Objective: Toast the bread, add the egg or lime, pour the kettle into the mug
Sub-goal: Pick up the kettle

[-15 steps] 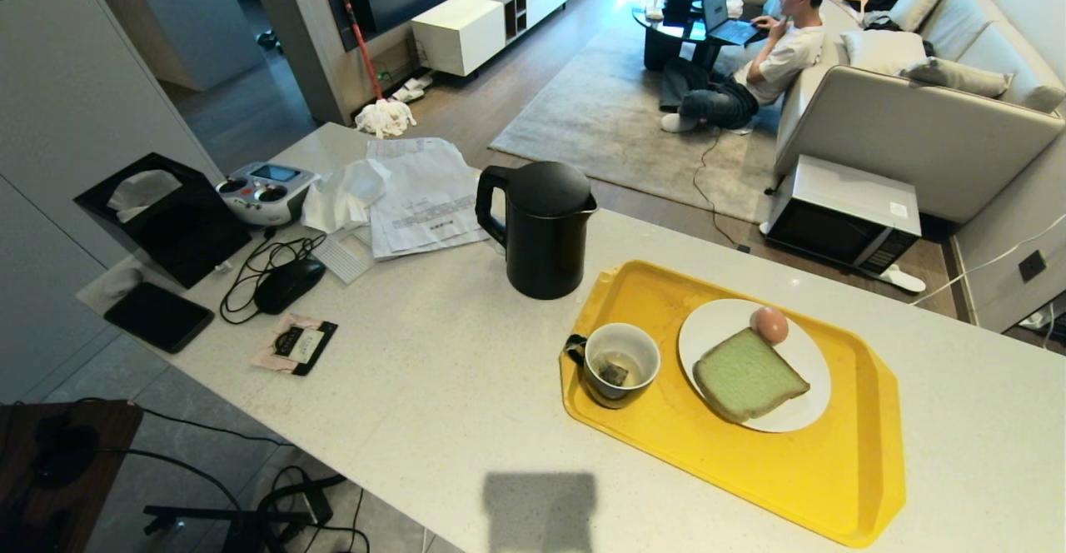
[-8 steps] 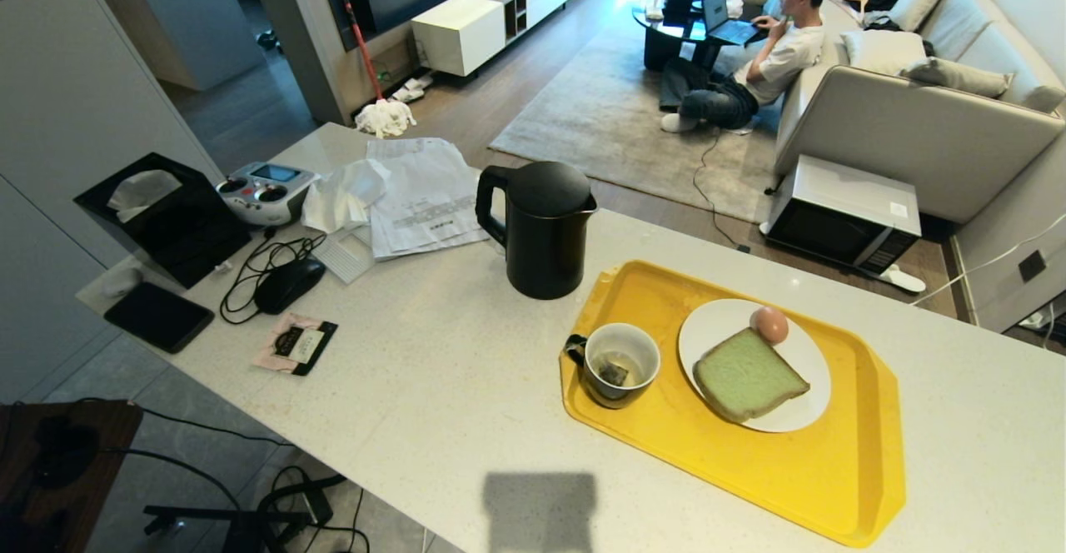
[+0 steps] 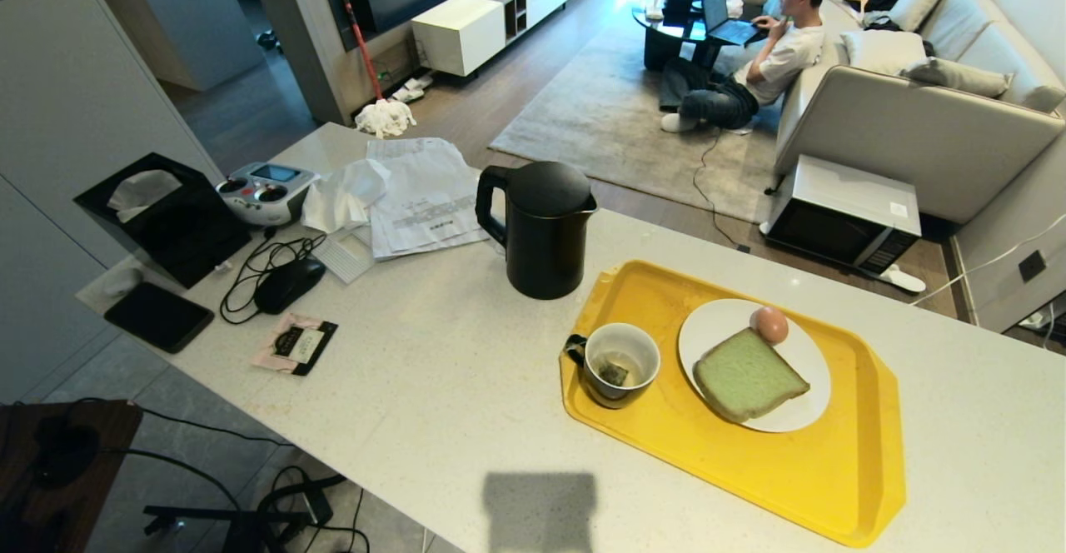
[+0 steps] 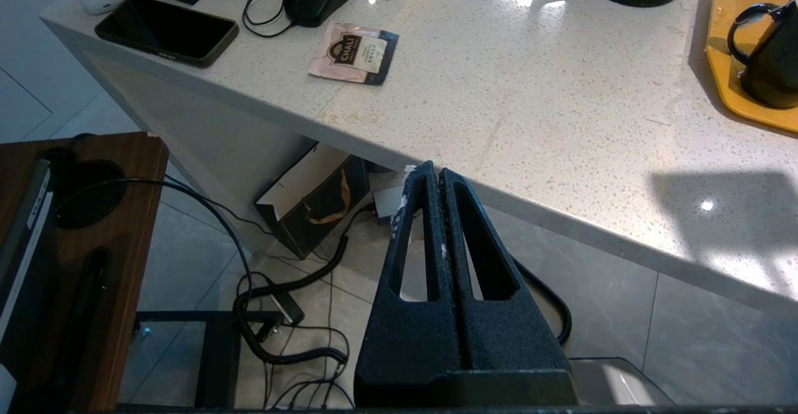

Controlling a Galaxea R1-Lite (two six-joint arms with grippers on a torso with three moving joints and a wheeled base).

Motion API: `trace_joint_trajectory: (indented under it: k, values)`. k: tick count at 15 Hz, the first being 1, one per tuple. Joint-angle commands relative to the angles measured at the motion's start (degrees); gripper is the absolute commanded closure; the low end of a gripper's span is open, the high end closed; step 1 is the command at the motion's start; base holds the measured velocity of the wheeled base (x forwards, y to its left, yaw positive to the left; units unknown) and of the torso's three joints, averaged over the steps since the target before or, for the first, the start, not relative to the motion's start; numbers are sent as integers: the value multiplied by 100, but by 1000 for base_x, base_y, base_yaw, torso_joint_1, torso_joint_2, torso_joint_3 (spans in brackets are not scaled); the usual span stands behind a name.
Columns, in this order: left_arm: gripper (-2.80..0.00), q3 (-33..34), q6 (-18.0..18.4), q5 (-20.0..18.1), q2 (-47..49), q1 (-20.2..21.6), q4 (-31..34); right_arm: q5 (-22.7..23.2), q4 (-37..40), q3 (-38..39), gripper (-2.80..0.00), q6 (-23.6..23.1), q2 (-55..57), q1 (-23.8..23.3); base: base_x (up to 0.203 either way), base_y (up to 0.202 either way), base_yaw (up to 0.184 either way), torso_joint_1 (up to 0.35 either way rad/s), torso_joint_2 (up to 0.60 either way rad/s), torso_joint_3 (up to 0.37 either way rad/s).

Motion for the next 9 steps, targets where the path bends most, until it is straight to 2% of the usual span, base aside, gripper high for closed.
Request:
trace_joint_trajectory:
  k: [1, 9]
  values:
    - [0, 0, -7, 1, 0, 1, 6, 0, 0, 9, 0, 2, 10, 2, 0, 0, 0, 0, 0, 0]
    - [0, 0, -7, 1, 0, 1, 0, 0, 0, 9, 0, 2, 10, 2, 0, 0, 0, 0, 0, 0]
